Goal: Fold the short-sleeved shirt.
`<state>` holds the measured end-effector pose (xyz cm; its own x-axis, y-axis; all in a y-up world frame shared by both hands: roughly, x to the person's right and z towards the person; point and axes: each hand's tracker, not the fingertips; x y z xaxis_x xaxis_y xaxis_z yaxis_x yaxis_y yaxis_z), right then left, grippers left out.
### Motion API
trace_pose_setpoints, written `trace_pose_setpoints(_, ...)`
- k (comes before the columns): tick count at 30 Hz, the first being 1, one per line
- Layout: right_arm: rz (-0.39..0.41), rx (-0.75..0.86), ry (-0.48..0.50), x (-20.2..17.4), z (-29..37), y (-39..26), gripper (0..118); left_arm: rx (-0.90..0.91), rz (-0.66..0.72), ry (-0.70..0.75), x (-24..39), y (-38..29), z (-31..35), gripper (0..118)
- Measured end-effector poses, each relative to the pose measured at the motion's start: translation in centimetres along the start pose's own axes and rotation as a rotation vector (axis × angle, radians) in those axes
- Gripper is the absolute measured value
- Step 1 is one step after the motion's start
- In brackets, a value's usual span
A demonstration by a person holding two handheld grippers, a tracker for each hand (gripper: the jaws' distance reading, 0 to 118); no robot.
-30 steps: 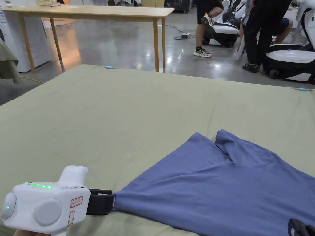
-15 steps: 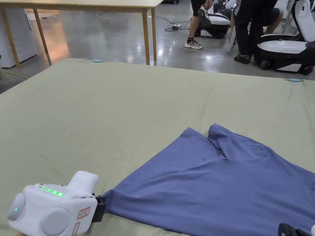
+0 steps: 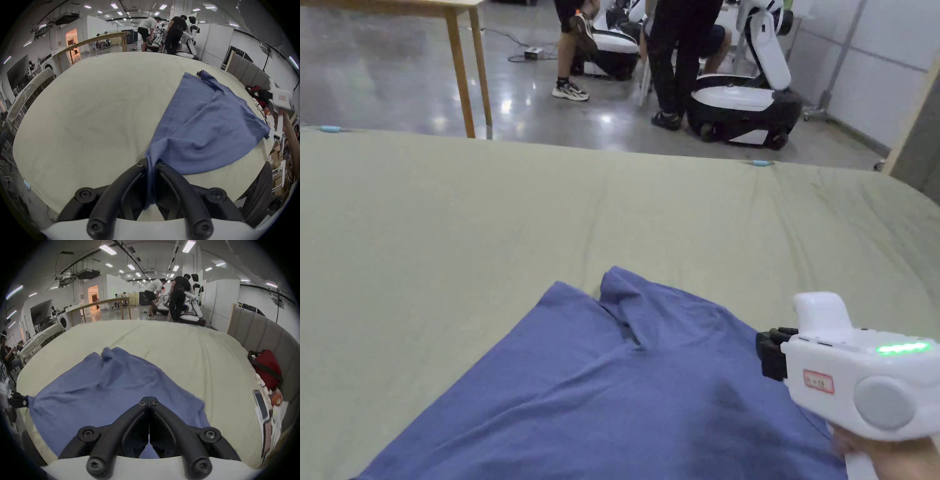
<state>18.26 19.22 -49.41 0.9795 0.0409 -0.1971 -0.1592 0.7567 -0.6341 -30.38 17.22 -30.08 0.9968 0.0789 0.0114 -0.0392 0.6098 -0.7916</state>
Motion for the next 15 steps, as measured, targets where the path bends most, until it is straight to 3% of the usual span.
trace_pose_setpoints(3, 0.034, -0.095, 0.017, 1.6, -4.6, 2.8, 1, -0.001, 0.008, -0.004, 0.2, 0.1, 0.2, 6)
trace_pose_setpoints(4, 0.025, -0.109, 0.021, 2.0, -5.9, 3.6, 11, -0.002, 0.010, -0.004, -0.1, 0.2, 0.0, 6)
trace_pose_setpoints(5, 0.019, -0.134, 0.039, 2.3, -7.0, 4.2, 39, -0.003, 0.008, -0.004, 0.0, 0.3, 0.0, 6)
trace_pose_setpoints(6, 0.017, -0.180, 0.063, 2.1, -7.7, 4.6, 83, -0.005, 0.007, -0.003, 0.0, 0.3, 0.1, 6)
trace_pose_setpoints(7, 0.015, -0.241, 0.089, 2.2, -9.1, 5.1, 118, -0.008, 0.008, -0.003, -0.1, 0.3, -0.1, 6)
trace_pose_setpoints(9, 0.027, -0.236, 0.086, 2.0, -10.4, 5.4, 109, -0.014, 0.004, 0.000, -0.2, 0.4, -0.2, 6)
trace_pose_setpoints(13, 0.099, -0.341, 0.053, 1.3, -12.6, 4.9, 108, -0.021, 0.009, 0.003, -0.2, 0.6, -0.4, 6)
trace_pose_setpoints(15, 0.137, -0.395, 0.016, 1.5, -14.0, 4.7, 98, -0.025, 0.012, 0.005, -0.1, 0.7, -0.5, 6)
